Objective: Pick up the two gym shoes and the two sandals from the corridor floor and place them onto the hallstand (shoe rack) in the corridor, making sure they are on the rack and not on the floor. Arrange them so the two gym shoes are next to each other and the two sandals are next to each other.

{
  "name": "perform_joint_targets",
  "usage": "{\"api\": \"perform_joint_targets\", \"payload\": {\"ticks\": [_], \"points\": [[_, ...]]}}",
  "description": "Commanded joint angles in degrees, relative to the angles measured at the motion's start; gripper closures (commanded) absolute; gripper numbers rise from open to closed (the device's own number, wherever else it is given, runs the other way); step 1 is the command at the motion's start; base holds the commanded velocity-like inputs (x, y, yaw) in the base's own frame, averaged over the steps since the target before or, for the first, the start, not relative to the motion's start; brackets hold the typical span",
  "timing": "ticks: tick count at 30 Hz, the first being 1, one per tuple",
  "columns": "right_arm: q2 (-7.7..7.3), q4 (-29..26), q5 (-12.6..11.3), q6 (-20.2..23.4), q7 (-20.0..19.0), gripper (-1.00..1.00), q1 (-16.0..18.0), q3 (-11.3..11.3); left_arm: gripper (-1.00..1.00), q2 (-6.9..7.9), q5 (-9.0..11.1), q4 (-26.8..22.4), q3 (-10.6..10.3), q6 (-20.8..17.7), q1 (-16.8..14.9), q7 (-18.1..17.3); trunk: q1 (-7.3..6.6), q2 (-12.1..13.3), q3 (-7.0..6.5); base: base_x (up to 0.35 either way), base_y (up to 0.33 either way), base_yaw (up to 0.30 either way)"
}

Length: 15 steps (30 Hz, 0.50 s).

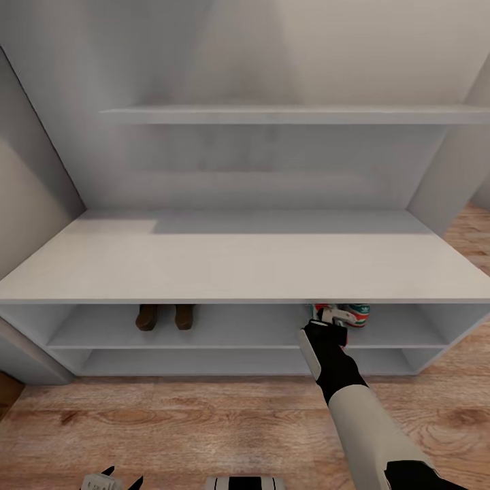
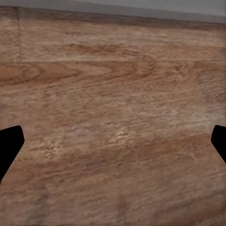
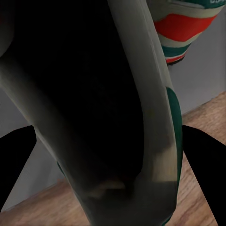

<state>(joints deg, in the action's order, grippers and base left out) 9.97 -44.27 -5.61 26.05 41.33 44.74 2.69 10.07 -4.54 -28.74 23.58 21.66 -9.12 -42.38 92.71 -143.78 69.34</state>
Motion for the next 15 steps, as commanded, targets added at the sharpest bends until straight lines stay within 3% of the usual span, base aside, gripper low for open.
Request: {"api": "perform_joint_targets", "payload": {"ticks": [1,7,15], "points": [[0.02,2.44,-0.89,-0.30,0.15,1.00,0.00,0.04,-1.00,-0.05,-0.47,0.00,0.42,0.22,-0.04,-0.33,0.02,-0.01,0.05,0.113,0.000,0.000],[0.02,2.44,-0.89,-0.30,0.15,1.00,0.00,0.04,-1.00,-0.08,-0.47,0.00,0.43,0.22,-0.04,-0.33,0.02,-0.01,0.05,0.158,0.000,0.000],[0.02,2.44,-0.89,-0.32,0.15,1.00,0.00,0.04,-1.00,-0.13,-0.47,0.00,0.42,0.22,-0.04,-0.33,0.02,-0.01,0.05,0.029,0.000,0.000]]}}
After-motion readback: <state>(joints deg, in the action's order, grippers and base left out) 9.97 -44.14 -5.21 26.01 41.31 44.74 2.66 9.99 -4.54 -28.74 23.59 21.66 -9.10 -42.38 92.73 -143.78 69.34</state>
